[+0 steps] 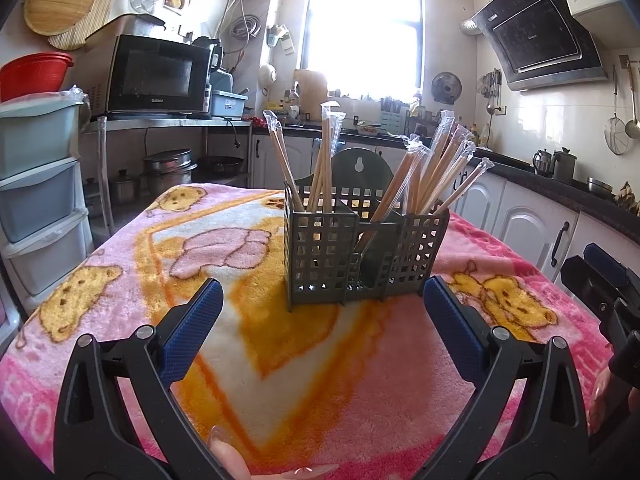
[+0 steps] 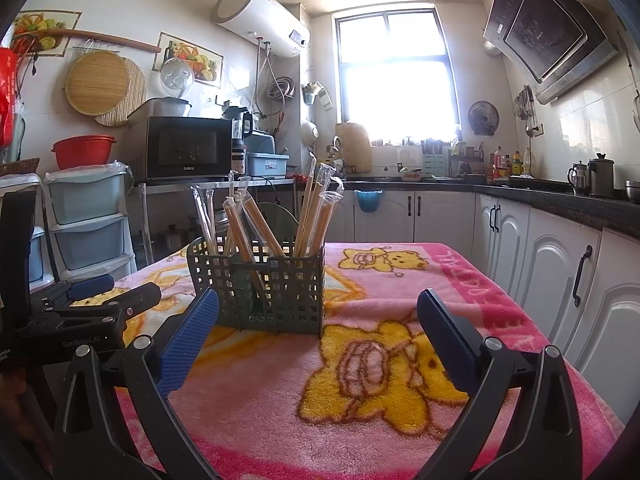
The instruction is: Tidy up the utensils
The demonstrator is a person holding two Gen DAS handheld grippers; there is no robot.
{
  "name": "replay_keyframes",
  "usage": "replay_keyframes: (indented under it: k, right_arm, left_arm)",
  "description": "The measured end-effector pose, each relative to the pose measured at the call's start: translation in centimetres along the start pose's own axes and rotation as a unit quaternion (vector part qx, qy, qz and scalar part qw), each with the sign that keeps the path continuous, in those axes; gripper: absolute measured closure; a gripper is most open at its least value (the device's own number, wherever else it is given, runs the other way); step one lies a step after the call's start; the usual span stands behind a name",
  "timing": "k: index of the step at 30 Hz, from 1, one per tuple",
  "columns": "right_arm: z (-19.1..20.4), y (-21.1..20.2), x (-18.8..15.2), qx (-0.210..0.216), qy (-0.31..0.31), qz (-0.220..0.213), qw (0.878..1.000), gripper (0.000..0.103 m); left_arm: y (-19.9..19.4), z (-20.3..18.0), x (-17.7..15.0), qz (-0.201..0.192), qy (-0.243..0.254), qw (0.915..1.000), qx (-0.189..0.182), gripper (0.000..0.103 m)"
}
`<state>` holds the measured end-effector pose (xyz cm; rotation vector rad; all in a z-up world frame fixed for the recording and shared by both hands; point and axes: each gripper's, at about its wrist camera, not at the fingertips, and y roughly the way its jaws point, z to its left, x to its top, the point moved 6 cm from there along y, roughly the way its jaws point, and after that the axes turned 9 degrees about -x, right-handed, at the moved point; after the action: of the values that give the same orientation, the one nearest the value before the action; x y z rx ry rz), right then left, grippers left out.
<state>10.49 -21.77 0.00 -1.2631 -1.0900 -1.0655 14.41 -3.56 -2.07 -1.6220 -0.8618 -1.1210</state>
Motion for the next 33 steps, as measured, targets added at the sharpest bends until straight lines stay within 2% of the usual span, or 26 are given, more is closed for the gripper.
replay_keyframes:
  k: [20,27,30,33]
  right_arm:
    - [-0.1,-0.1,0.0,-0.002,0.001,0.001,1.0,0.006]
    - [-0.6,-0.2,0.1,-0.014,0.002,0.003,1.0,0.006]
    - [-0.8,0.0,0.1,-0.025,0.003,0.012,1.0,0.006]
    - [-1.8,1.0,0.1,-0.053,-0.005,0.036,0.998,0.006]
  left_arm:
    - [0.2,0.3,-0.1,0.005,-0.008,1.0,0.002,0.01]
    - [0.4,0.5,-0.1,0.012,-0.004,0.9996,0.026,0.01]
    - [0.4,1.0,-0.2,0.015,-0.018,0.9993,0.028,0.01]
    - [0.6,2.7,0.0,0.045,-0.051,0.9975,0.018,0.01]
